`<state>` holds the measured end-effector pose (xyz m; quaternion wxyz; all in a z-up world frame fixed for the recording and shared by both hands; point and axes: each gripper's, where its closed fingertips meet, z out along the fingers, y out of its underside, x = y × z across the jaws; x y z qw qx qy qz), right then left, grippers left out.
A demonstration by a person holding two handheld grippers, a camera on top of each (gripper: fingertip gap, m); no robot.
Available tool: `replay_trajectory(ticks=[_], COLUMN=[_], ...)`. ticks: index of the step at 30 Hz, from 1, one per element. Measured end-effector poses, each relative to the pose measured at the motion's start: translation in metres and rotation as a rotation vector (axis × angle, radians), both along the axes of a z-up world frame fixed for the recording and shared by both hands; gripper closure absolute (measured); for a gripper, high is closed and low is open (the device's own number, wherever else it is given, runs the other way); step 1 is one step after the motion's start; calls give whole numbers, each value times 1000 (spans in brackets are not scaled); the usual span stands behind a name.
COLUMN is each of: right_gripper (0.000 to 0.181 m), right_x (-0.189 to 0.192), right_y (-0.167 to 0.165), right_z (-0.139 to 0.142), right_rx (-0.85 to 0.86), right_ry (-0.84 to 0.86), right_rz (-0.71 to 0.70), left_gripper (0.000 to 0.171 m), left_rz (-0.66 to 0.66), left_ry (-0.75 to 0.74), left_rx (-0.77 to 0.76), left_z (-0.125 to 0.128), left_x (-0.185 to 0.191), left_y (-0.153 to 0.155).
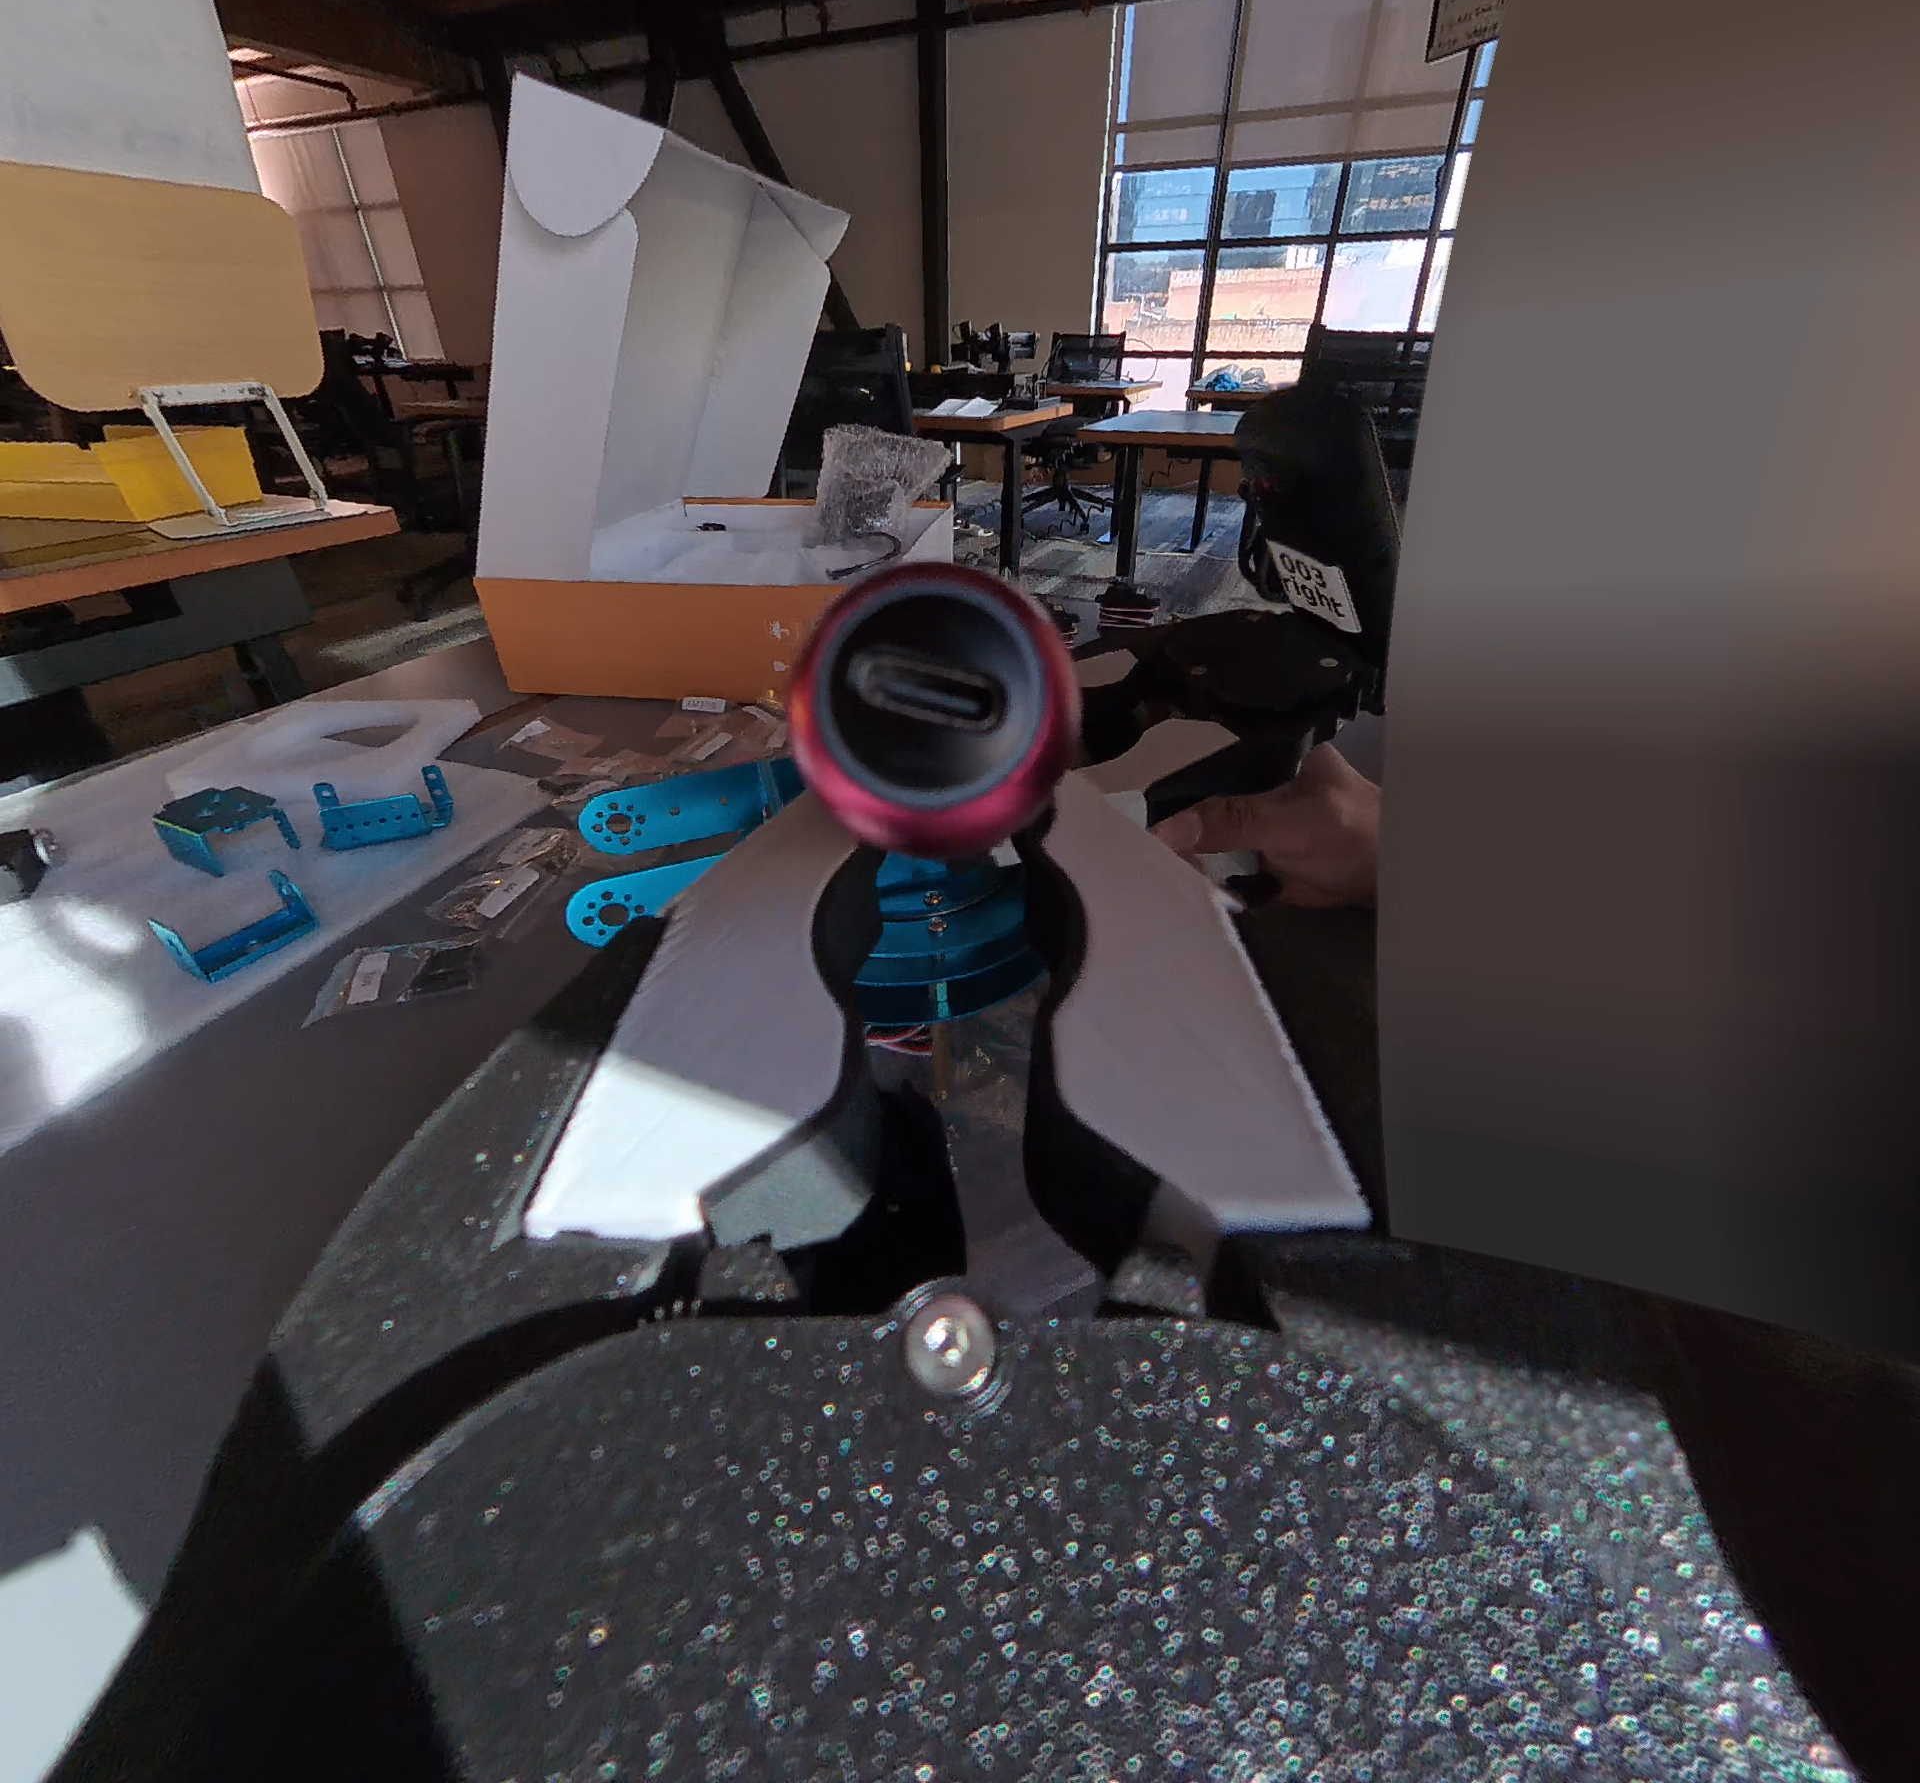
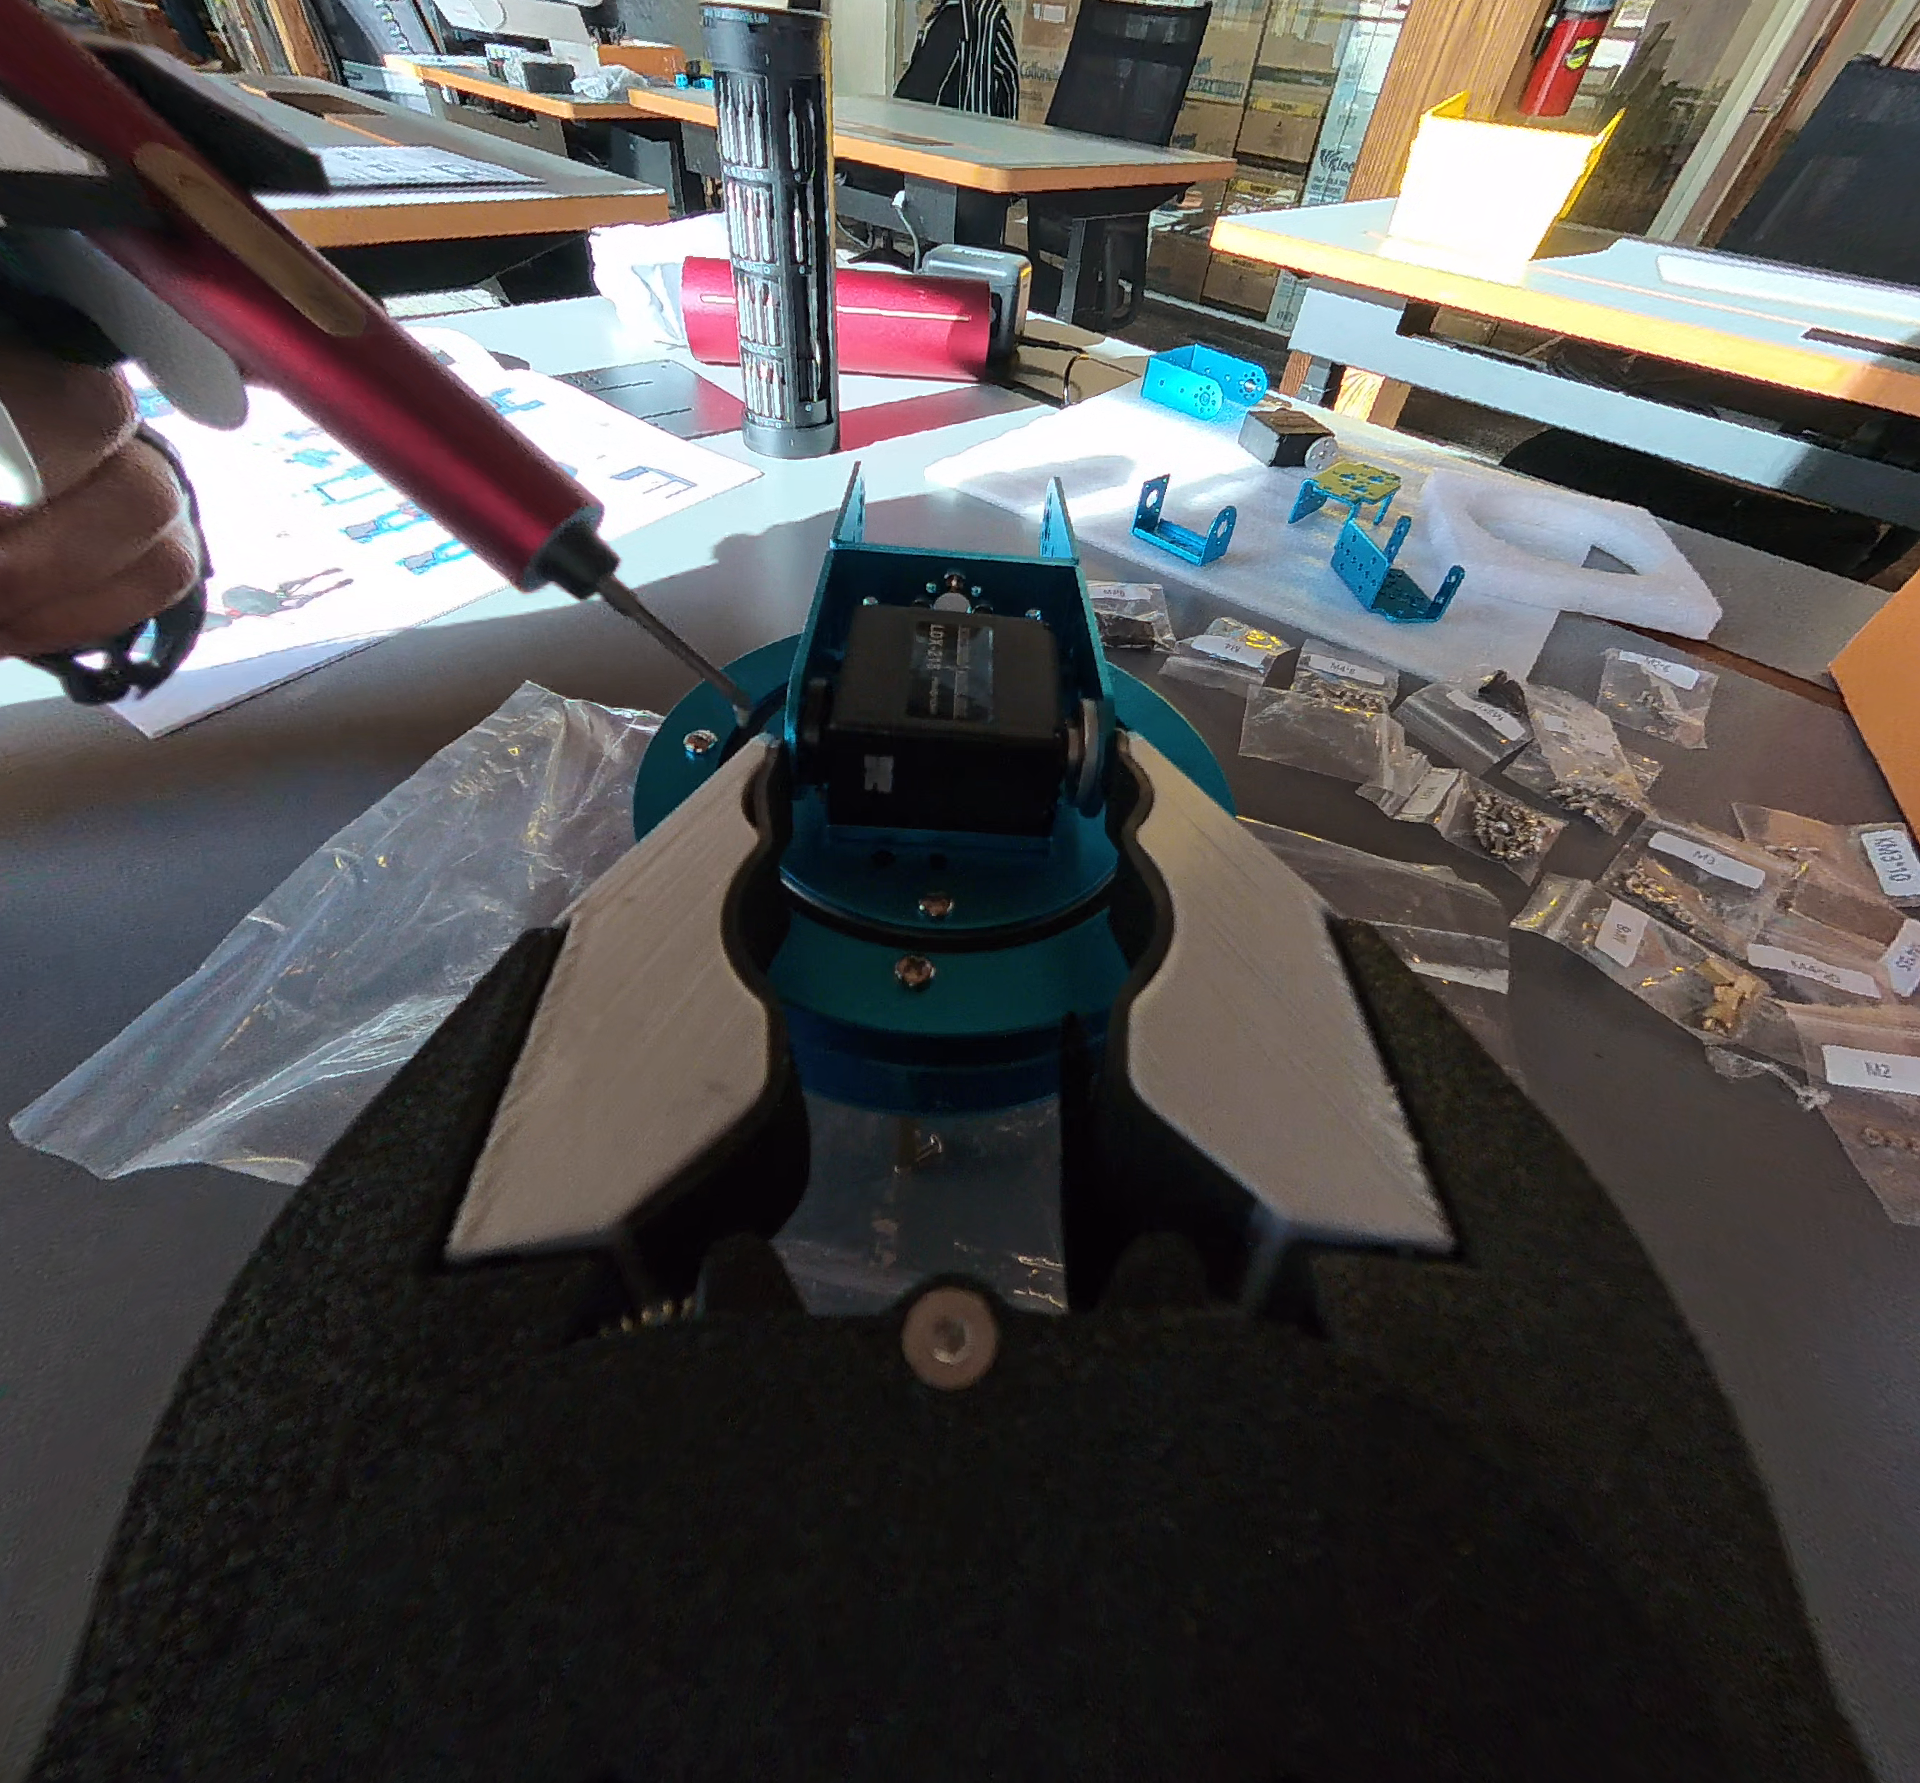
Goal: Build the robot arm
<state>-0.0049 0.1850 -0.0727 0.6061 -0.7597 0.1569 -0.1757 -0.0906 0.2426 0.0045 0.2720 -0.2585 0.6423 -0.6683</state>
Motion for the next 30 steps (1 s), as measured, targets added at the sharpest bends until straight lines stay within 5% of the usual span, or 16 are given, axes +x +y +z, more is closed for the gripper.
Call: replay_trajectory(ticks=[10,30], right_gripper=[115,110], right_x=[-5,-6], right_y=[-2,-12], right_z=[1,20], right_rx=[-21,56], right_ry=[-55,-146], right_rz=[-9,-34], left_gripper=[152,151], left_rz=[-5,-13], left_ry=[32,79], left_rx=[-110,-241], left_z=[19,4], left_x=[-4,-3], left_y=[3,-3])
